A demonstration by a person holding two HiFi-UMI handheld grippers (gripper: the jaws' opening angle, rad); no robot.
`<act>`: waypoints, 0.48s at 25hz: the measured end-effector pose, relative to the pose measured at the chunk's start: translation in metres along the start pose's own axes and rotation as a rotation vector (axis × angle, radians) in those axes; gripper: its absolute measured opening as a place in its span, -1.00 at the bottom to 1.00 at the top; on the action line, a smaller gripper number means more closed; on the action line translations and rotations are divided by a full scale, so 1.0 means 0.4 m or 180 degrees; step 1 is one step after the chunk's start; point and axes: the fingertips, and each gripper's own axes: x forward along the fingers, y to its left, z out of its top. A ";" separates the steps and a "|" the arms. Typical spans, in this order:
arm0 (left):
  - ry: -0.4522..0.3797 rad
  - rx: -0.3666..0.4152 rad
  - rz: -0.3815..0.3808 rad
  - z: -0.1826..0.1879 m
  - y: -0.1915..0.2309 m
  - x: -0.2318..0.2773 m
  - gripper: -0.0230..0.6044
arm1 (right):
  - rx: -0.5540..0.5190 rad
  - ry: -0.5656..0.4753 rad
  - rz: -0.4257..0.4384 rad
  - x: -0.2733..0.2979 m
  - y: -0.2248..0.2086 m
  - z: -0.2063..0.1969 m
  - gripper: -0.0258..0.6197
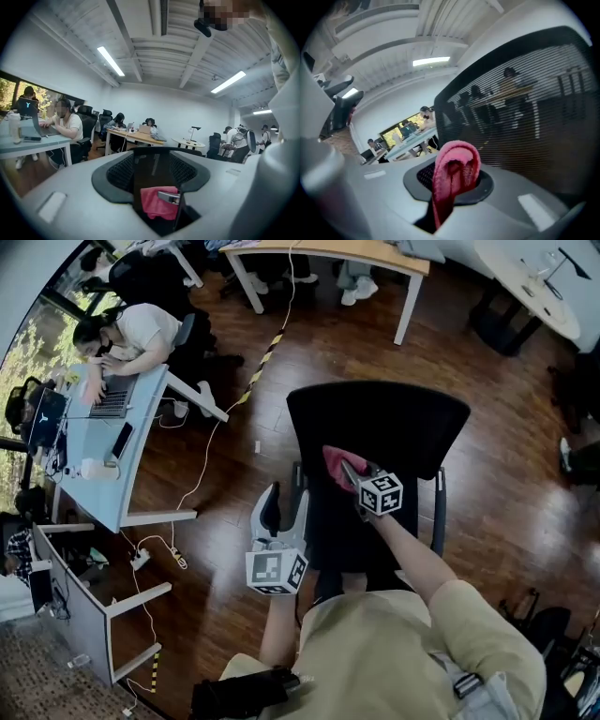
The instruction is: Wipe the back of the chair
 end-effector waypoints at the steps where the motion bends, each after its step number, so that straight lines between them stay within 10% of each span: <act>1: 0.0018 -0.0019 0.0048 -0.005 0.009 -0.010 -0.22 | 0.0014 -0.0024 0.0137 0.053 0.057 0.002 -0.82; 6: 0.0141 0.0015 0.0204 -0.045 0.046 -0.043 -0.22 | 0.0039 -0.0166 0.0145 0.217 0.117 0.017 -0.82; 12: 0.0254 -0.0092 0.0070 -0.103 0.055 -0.011 -0.22 | 0.0012 -0.0356 -0.0656 0.080 -0.167 0.044 -0.82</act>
